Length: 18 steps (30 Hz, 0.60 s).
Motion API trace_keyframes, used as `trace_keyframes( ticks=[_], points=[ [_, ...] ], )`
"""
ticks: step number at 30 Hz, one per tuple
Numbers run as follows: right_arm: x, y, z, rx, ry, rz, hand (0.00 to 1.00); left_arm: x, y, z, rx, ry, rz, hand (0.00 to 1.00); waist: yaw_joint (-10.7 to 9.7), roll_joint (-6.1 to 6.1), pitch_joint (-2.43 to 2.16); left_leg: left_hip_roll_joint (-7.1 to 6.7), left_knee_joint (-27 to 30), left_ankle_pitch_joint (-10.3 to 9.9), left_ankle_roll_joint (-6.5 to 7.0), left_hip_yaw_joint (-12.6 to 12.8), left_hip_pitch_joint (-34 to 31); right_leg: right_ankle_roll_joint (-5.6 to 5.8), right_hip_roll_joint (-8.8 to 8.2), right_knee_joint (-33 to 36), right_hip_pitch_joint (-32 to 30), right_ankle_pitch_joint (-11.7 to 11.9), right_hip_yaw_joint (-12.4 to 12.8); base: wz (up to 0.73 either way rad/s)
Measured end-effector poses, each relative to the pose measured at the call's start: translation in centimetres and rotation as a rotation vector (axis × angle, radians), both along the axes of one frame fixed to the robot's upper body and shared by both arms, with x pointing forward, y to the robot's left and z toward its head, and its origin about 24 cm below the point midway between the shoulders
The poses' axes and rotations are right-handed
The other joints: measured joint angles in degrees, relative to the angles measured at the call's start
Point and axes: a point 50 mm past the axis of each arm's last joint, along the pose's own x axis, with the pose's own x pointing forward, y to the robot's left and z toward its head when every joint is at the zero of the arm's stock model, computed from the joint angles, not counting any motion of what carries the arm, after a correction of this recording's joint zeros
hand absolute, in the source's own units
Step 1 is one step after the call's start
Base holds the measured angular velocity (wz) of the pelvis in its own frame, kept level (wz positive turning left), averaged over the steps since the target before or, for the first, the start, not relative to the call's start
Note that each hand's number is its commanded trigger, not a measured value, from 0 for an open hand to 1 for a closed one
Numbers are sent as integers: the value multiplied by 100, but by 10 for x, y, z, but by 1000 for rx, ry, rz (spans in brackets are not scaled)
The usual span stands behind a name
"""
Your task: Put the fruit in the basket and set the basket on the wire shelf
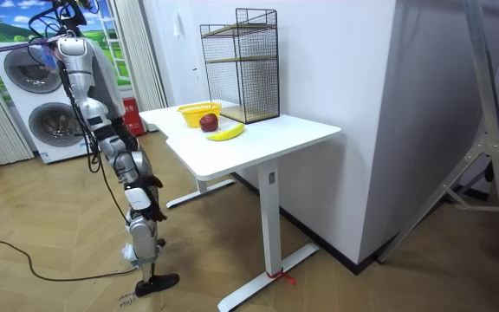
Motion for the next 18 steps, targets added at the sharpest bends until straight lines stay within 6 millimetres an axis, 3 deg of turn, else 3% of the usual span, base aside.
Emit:
trace_keyframes(
  ticks=[5, 9, 14, 18],
  points=[
    [-24, -3, 1, -25, 58, -249, 0, -1, -1, 0, 24, -29, 38, 0, -52, 9, 5, 9, -38, 0, 0, 147, 105, 0, 5, 77, -19, -2, 152, -14],
    [-29, -12, 4, -49, 61, -563, 0, -8, 2, 1, 31, -35, 108, 0, -313, -19, 4, 14, -1, -2, 2, 151, 106, -12, 8, 118, -25, -12, 185, -5],
    [-18, -42, 13, -125, -9, -920, 0, -17, 24, 7, 98, -54, 211, 0, -458, -143, -7, 12, 0, 6, -10, 188, 143, -22, 4, 228, -87, -129, 222, 0],
    [18, -74, 28, -208, -113, -1065, 0, -20, 35, 12, 161, -79, 225, 0, -609, -257, -9, 10, -16, 8, -11, 203, 138, -22, 1, 262, -125, -155, 230, 0]
  ],
)
